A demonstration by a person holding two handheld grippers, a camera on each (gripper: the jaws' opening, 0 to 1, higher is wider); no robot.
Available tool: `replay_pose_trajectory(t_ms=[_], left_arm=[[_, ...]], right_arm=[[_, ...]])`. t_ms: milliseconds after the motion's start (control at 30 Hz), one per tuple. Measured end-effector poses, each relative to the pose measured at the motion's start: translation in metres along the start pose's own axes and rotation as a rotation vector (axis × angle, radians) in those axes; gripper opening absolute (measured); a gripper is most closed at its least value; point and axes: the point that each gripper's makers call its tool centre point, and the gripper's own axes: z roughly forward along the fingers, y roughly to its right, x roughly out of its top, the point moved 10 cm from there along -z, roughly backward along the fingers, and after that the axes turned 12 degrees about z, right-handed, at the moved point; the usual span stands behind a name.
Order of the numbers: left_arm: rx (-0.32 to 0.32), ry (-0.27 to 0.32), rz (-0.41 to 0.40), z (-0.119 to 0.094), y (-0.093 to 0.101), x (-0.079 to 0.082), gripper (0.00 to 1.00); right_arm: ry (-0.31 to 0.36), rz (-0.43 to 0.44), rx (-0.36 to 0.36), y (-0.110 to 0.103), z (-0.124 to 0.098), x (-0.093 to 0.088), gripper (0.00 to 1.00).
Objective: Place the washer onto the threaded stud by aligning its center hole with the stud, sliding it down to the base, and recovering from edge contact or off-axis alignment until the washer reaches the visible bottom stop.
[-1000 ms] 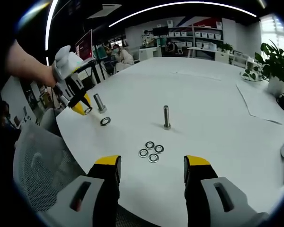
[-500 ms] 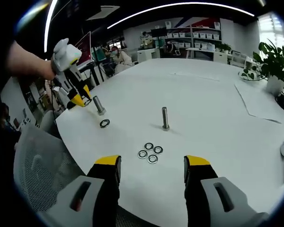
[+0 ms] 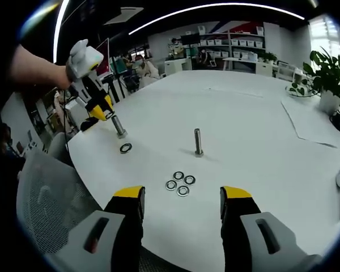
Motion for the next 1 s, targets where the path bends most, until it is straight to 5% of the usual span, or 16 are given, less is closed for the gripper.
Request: replay_pose_trajectory(t_ms=[1000], left_arm=[[-0.044,-0.061,0.053,0.017,-0.012,0.001,0.18]], right_arm=[[-0.001,-0.001,-0.003,0.001,0.0,0.0,0.56]])
